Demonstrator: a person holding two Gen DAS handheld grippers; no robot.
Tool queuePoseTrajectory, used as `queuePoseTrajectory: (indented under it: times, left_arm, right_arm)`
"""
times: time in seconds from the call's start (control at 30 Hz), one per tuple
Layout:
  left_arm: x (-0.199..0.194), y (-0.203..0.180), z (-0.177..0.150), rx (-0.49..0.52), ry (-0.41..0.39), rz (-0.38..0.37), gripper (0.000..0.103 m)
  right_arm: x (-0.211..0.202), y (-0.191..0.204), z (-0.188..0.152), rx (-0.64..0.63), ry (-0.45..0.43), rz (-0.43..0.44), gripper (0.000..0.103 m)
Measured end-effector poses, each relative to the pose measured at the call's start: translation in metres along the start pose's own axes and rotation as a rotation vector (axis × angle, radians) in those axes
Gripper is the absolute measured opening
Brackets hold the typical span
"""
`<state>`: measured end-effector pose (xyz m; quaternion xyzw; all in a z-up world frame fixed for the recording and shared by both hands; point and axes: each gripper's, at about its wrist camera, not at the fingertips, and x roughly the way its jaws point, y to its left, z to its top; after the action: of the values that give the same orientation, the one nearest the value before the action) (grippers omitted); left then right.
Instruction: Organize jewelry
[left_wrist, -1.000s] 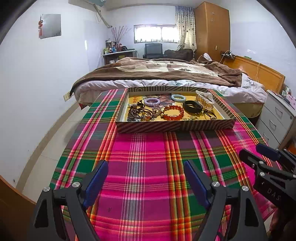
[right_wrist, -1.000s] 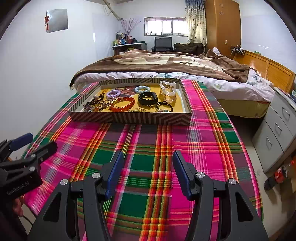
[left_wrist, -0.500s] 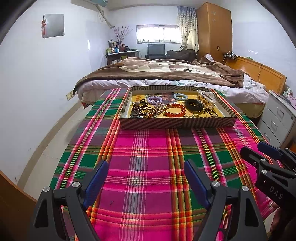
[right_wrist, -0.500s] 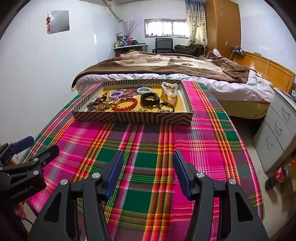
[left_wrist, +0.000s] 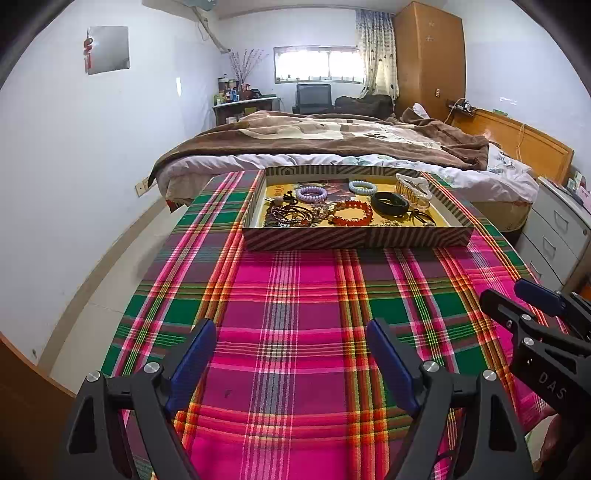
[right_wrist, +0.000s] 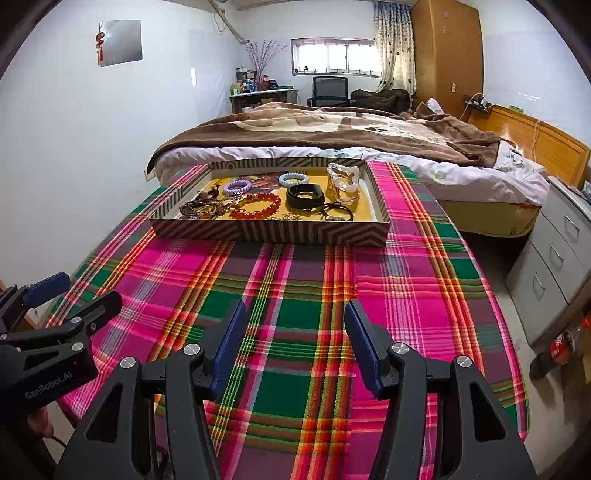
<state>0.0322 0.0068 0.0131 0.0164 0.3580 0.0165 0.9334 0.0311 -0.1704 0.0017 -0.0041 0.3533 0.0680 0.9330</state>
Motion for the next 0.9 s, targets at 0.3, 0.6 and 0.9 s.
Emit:
queuePoseTrajectory:
  times: [0.3,0.6,0.9]
  left_arm:
    - [-0.001,0.004,-0.002,-0.018,-0.002,-0.01,0.083]
    - [-0.003,0.008,-0.004,-0.035,-0.007,-0.021,0.083]
    - [-0.005,0.012,-0.007,-0.04,-0.005,-0.02,0.083]
  right_arm:
    - [-0.002,0.004,-0.002,-0.01,0.0,-0.002,0.056]
    - [-0.006,0.007,-0.003,-0.014,-0.005,-0.006,0.056]
    - [-0.009,0.012,-0.003,-0.021,-0.006,-0.006,0.056]
